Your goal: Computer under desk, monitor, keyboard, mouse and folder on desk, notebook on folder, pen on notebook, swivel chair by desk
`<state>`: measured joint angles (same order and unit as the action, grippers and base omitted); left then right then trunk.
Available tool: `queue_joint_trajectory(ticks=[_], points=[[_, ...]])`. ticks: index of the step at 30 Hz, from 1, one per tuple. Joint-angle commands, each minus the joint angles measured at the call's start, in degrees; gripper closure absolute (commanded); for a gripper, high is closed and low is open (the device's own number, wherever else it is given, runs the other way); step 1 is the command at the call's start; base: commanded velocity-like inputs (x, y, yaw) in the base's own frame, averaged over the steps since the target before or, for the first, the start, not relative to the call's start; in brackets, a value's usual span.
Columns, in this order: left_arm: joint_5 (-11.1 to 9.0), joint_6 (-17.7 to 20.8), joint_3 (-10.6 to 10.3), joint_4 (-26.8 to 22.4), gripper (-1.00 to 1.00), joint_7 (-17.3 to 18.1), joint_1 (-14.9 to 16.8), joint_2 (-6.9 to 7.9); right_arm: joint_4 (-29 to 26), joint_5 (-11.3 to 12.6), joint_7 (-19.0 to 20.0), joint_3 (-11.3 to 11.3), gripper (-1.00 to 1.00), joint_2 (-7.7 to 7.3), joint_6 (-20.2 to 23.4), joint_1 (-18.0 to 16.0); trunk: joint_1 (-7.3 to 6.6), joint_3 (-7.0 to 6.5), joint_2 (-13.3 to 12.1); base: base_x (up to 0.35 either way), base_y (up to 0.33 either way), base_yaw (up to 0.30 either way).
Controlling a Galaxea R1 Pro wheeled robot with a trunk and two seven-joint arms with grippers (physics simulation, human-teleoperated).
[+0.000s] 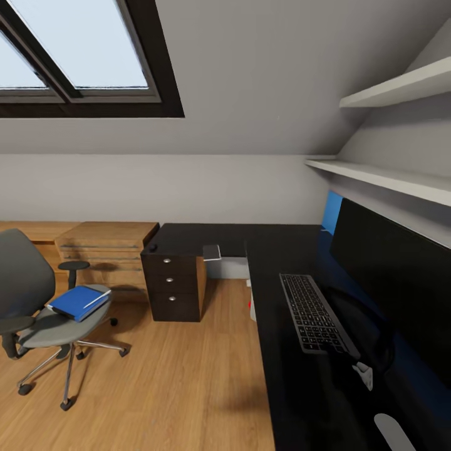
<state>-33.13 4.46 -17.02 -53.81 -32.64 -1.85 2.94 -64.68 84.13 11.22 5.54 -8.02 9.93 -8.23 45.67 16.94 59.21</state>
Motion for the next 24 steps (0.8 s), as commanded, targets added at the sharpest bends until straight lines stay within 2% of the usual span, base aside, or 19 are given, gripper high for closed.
queue_joint_trajectory(ticks=[1, 3, 5, 8, 24], points=[[-0.2, 0.1, -0.2, -0.2, -1.00, -0.4, 0.0, 0.10, 0.0, 0.7, 0.3, 0.1, 1.00, 0.02, 0.4, 0.0, 0.24, 0.24, 0.5, 0.000, 0.000, 0.000], [-0.3, -1.4, -0.2, -0.2, -1.00, -0.4, 0.0, 0.08, 0.0, 0.8, 0.4, 0.2, 1.00, 0.02, 0.4, 0.0, 0.68, 0.60, 1.3, 0.000, 0.000, 0.000], [-0.2, -4.7, -0.1, -0.2, -1.00, -0.3, 0.0, 0.06, 0.0, 0.8, 0.5, 0.1, 1.00, -0.06, 0.5, 0.0, 1.11, 0.96, 2.1, 0.000, 0.000, 0.000], [-0.3, -6.3, -0.1, -0.2, -1.00, -0.2, 0.0, 0.05, -0.1, 0.9, 0.5, 0.1, 1.00, -0.03, 0.5, 0.0, 1.77, 1.50, 3.3, 0.000, 0.000, 0.000], [-0.2, -6.8, -0.1, -0.2, -1.00, -0.2, 0.0, 0.05, -0.1, 0.7, 0.5, 0.2, 1.00, 0.29, 0.5, 0.0, 5.29, 4.37, 9.7, 0.000, 0.000, 0.000]])
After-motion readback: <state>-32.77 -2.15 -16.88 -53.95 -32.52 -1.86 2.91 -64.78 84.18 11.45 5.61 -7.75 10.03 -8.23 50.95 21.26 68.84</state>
